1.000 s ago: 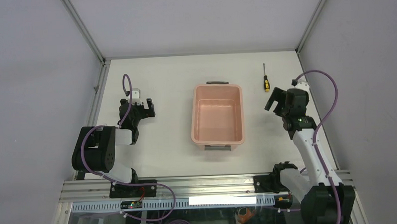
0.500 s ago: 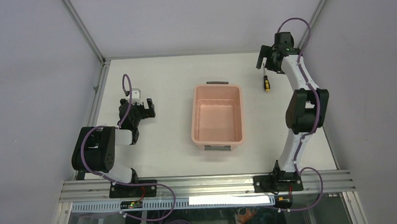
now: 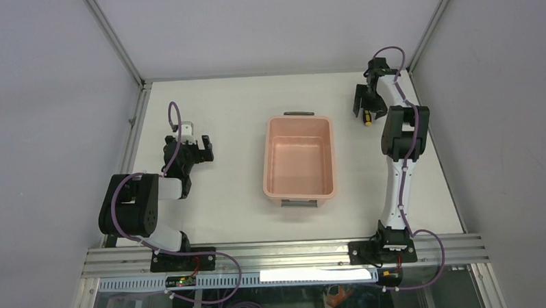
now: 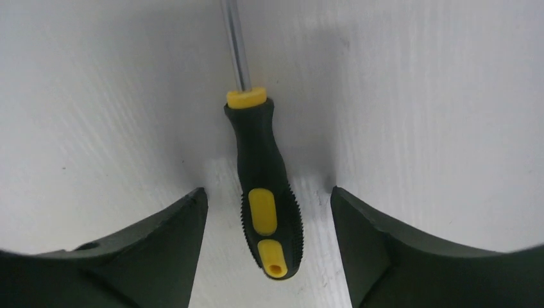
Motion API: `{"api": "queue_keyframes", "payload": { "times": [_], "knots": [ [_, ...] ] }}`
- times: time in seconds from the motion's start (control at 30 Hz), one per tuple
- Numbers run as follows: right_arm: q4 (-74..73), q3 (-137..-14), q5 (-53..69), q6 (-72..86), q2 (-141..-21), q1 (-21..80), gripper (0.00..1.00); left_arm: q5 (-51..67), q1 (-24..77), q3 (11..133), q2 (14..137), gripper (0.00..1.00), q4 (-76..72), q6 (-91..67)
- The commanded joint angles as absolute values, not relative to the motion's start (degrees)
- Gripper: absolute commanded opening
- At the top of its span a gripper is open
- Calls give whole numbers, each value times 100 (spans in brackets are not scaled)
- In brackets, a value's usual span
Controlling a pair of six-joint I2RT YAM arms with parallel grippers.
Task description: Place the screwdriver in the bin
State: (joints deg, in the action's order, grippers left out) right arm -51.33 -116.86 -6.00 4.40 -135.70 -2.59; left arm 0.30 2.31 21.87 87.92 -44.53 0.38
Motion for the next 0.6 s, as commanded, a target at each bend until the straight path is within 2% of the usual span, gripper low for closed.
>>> {"api": "queue_keyframes", "payload": {
  "times": [0.0,0.03,0.1,0.17,0.33,0.57],
  "knots": [
    [-5153,-12049,-642,346,-13839,-324,58,53,282,2197,8639,99,-4605,-53],
    [-5196,-12090,-625,370,-13862,-325,41,55,281,2197,8633,99,-4605,-53],
    [-5279,-12132,-621,407,-13796,-321,14,55,274,2197,8633,99,-4608,-53],
    [-5409,-12156,-576,420,-13588,-317,2,54,274,2197,8638,99,-4606,-53],
    [-6130,-12394,-753,657,-12733,-308,0,54,281,2197,8638,99,-4605,-53],
    [-6827,-11510,-1244,1244,-10865,-13,0,52,278,2197,8638,99,-4605,-53]
  ]
}}
